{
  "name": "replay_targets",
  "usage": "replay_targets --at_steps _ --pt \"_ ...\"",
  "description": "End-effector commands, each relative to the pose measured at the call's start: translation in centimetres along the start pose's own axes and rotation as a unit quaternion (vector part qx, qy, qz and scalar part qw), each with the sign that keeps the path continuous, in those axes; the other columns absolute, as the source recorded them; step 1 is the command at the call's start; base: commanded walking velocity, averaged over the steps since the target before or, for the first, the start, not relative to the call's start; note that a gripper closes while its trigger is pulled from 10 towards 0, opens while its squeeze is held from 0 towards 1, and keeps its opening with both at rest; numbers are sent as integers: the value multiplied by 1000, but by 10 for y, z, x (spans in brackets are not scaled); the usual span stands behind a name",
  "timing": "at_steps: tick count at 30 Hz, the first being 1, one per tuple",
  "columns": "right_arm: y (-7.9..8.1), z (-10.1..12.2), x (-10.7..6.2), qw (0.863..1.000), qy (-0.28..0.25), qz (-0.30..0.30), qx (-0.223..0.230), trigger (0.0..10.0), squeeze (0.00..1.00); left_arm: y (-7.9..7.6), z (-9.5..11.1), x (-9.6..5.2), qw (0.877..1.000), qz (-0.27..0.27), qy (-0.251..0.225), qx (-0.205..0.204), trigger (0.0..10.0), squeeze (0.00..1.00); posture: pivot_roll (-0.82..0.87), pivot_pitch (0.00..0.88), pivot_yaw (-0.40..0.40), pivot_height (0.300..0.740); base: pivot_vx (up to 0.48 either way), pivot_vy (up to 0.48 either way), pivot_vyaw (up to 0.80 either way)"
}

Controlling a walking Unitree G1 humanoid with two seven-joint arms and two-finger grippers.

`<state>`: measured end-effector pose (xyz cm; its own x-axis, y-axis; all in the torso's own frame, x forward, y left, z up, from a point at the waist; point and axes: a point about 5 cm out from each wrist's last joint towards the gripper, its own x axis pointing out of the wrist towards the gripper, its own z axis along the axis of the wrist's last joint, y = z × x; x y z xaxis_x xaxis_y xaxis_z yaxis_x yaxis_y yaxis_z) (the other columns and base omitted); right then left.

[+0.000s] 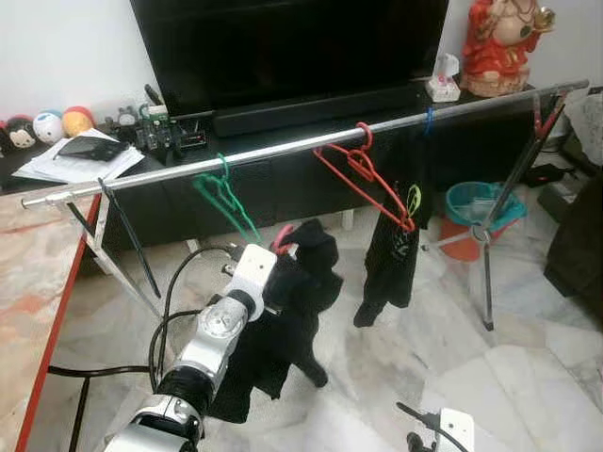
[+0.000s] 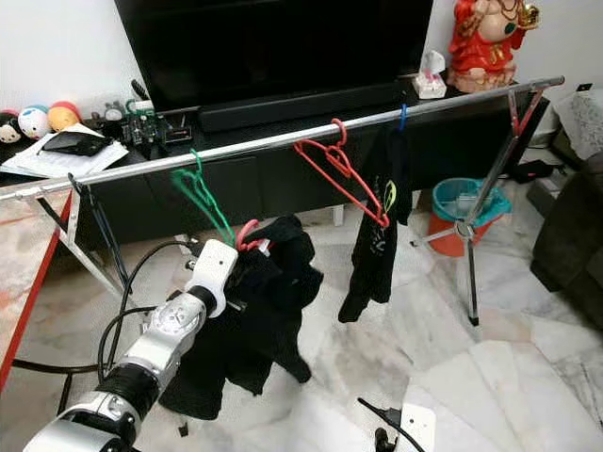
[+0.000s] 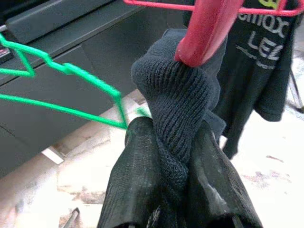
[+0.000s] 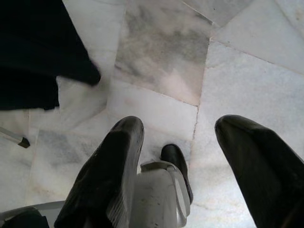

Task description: Hang hanger

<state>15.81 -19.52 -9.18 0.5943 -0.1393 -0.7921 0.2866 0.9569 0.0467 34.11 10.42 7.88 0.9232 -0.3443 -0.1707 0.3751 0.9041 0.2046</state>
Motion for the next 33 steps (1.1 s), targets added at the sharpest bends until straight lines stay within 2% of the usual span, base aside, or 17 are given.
replay_targets --at_steps 1,12,23,33 --pt "3 -3 0 1000 6 3 0 10000 0 9 11 5 1000 18 -7 5 10000 0 -222 0 80 740 270 0 0" --pt "3 -3 0 1000 6 4 1 10000 0 11 14 9 999 35 -5 1 10000 0 -223 0 81 740 283 0 0" --pt "3 -3 0 1000 6 5 0 10000 0 9 26 13 999 27 -29 -1 10000 0 -223 0 80 740 299 0 0" --pt "4 -3 0 1000 6 5 1 10000 0 -4 36 14 998 -23 -65 -5 10000 0 -222 0 81 740 90 0 0"
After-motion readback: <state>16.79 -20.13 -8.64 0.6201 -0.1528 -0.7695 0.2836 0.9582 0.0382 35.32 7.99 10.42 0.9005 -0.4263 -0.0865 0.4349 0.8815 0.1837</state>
